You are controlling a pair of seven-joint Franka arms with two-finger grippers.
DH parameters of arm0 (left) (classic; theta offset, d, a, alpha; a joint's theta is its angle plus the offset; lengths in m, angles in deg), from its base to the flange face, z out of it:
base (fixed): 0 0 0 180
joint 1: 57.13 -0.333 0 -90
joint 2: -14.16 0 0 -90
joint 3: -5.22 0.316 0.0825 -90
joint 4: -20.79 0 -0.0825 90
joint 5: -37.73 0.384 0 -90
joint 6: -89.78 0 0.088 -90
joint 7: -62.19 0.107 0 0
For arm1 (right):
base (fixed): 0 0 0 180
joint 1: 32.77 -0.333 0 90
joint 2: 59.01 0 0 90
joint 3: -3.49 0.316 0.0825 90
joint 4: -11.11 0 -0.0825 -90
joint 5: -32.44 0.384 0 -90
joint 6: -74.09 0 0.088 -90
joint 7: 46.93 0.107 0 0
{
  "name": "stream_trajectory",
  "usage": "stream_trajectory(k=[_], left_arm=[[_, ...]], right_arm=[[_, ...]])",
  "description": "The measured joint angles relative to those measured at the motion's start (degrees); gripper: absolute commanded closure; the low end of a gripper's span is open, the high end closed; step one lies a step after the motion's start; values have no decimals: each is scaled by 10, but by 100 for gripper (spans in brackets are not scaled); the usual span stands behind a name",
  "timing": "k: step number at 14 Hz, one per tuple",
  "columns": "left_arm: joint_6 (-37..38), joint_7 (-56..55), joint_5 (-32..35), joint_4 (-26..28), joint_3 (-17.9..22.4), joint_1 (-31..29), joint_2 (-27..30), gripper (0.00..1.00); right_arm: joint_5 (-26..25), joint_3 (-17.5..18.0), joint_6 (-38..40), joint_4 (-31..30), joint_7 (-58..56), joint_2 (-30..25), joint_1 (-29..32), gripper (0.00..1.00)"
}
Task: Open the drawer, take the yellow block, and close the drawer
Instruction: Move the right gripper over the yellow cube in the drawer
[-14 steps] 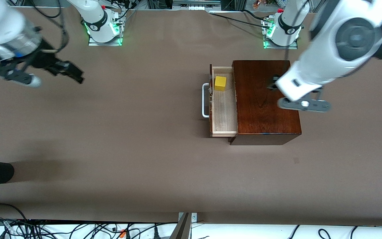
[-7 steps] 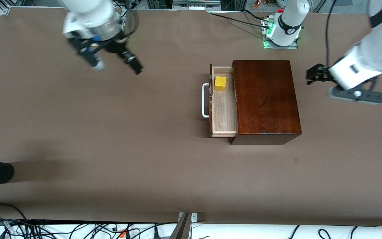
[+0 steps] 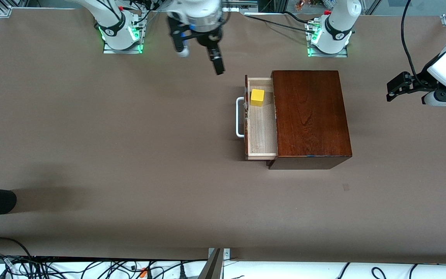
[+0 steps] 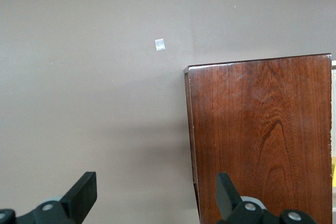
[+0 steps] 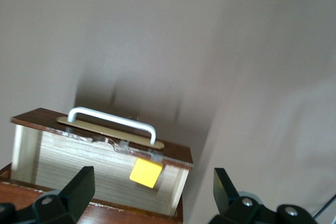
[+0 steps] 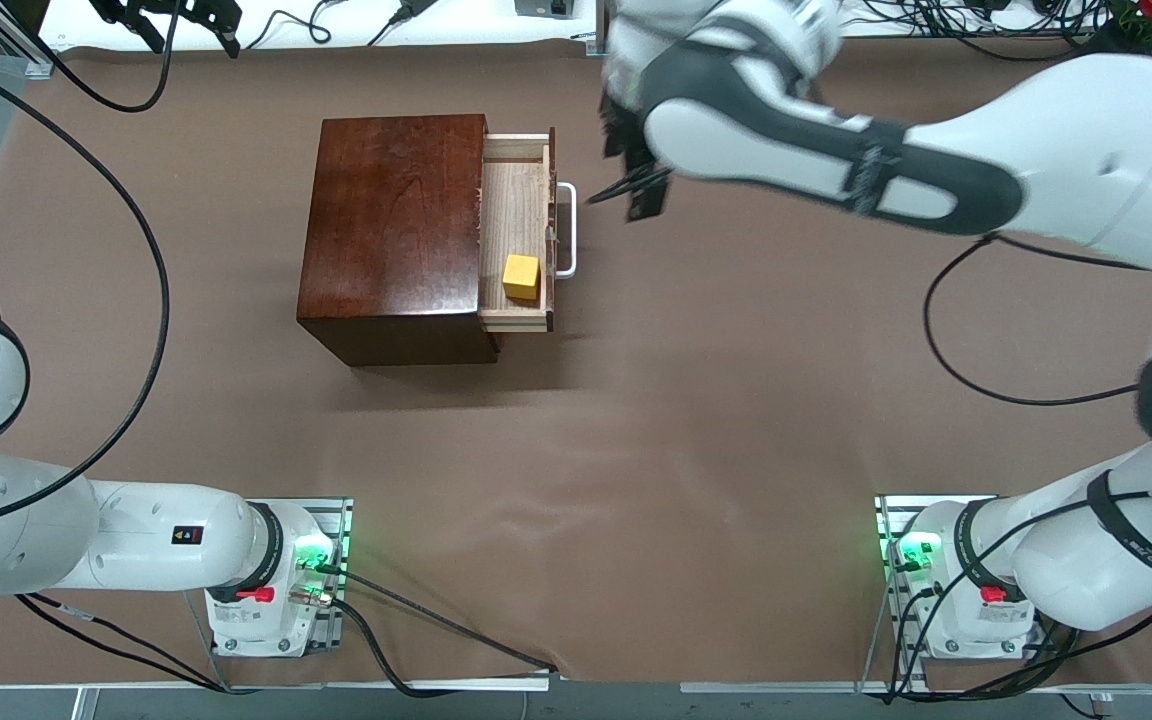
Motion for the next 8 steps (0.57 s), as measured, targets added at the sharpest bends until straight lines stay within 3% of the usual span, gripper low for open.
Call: stream_trajectory(k=[4, 8], left_arm=[[3, 0, 0, 0, 0, 0, 0, 0], [4, 0, 0, 0, -2, 0, 0, 0]], right_arm=[[-13, -2, -31, 80, 155, 96, -37, 0], [-44, -5, -81, 124, 238, 171, -55, 0]])
